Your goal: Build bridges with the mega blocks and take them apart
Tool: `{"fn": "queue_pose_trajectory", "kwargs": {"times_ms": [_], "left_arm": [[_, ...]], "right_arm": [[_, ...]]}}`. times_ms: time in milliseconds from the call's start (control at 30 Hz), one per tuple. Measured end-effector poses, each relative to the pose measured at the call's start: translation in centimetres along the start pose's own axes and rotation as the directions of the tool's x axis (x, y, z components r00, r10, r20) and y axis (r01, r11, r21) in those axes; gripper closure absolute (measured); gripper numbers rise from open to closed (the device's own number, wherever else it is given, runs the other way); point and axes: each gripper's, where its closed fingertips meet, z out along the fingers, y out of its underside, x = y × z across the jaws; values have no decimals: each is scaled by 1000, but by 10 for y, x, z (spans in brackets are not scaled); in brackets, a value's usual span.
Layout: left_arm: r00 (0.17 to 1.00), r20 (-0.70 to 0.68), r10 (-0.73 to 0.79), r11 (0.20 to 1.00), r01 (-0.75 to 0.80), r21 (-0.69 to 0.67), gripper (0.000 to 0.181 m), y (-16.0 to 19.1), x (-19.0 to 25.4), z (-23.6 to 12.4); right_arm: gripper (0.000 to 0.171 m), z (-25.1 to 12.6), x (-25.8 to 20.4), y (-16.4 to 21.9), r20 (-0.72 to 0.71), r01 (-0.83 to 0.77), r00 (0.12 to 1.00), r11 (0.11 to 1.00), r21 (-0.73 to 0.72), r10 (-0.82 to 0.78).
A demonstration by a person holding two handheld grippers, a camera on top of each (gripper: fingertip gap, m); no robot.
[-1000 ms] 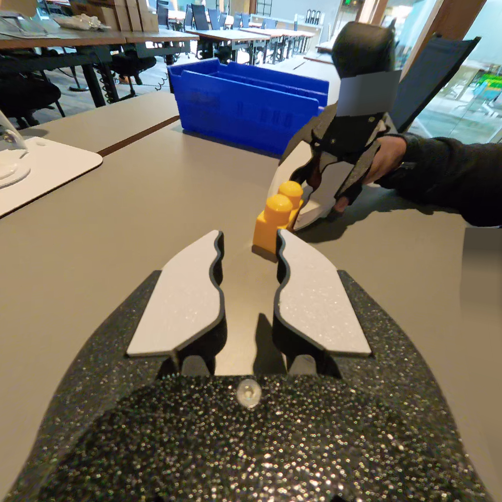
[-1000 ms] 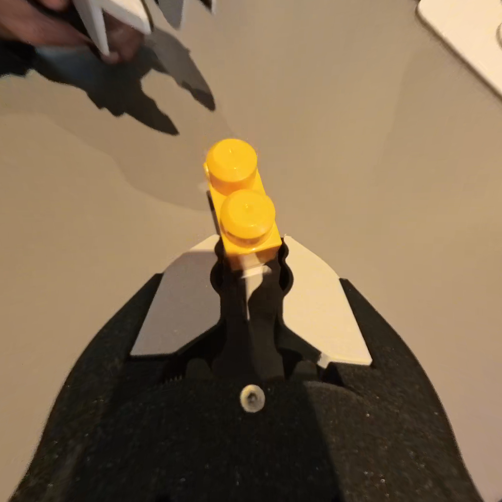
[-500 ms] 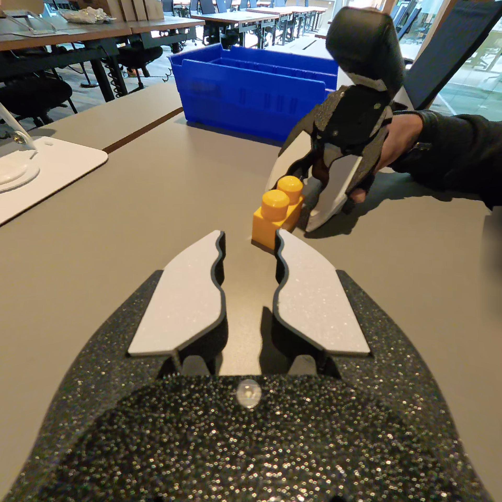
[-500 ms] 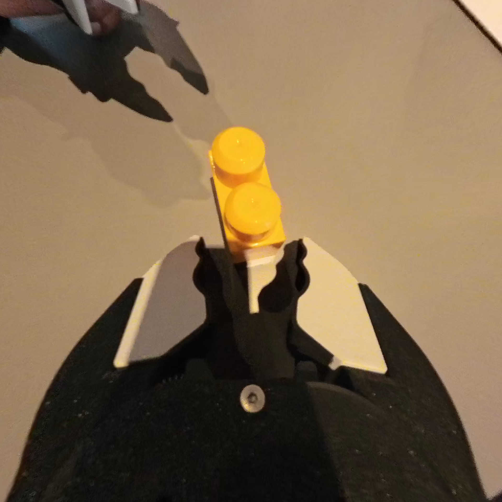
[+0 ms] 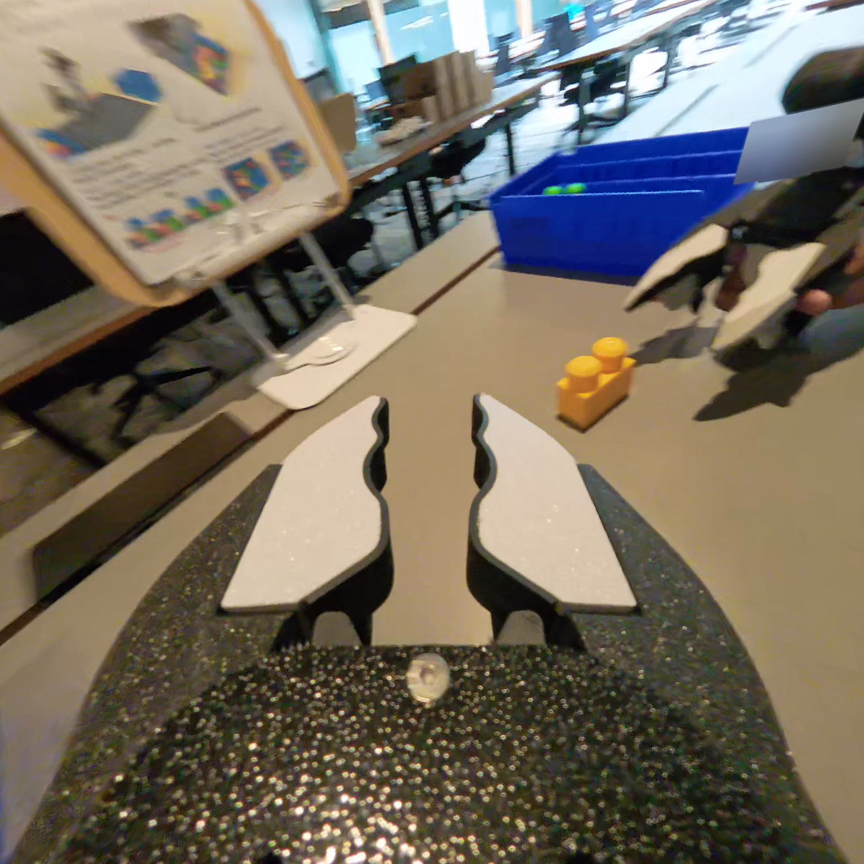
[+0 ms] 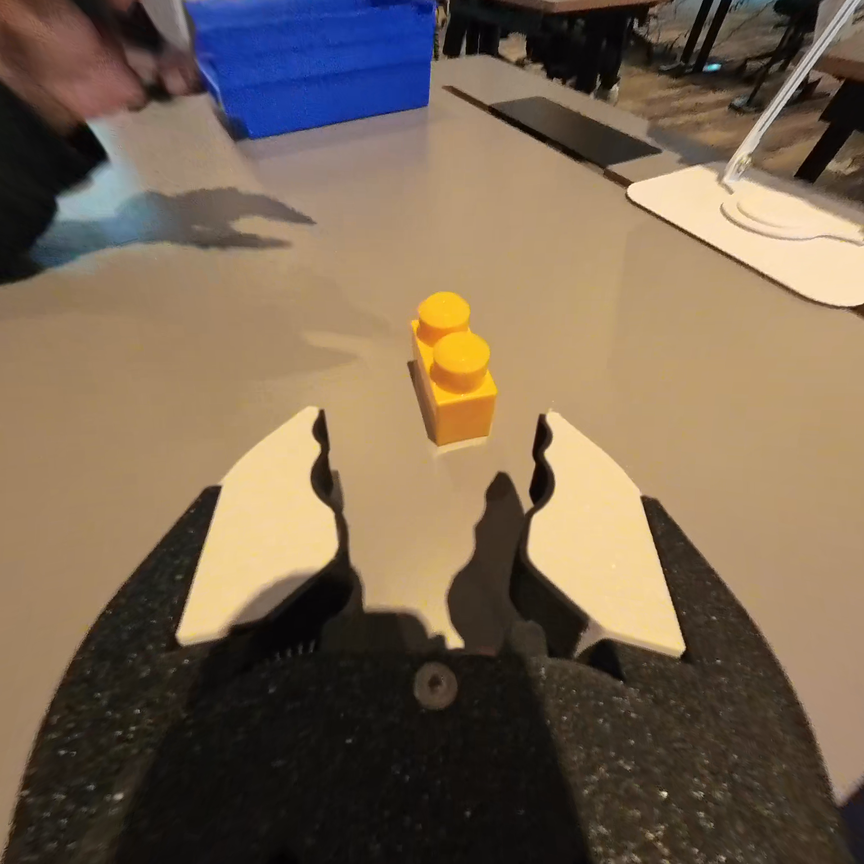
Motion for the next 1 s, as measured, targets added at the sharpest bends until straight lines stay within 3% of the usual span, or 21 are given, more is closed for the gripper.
{"fn": "queue_pose_trajectory", "kwargs": {"times_ms": [133,267,433,600,733,1000], "left_arm": [[965,260,-46,994,70,-81,143,-21,-68,-80],[877,471,-94,965,198,-175,135,-28,-132,-166],[759,642,-102,848,404,-342,134,11,-201,-242],[725,629,-282,595,646,-478,135,99,-241,-237],[704,635,-318,401,706,-583,135,167,-253,-226],[665,649,-370,228,742,-631,135,235,-243,-227]], "right_arm": [[90,2,0,3,-16,12,1000,1000,-14,-12],[92,3,0,4,-19,10,1000,1000,-19,-10],[96,2,3,3,-15,-15,1000,1000,-10,15],[98,3,3,3,-12,-20,1000,1000,-13,20],[99,3,2,4,-13,-11,1000,1000,-16,10],[102,4,2,5,11,-39,999,999,-24,40]]}}
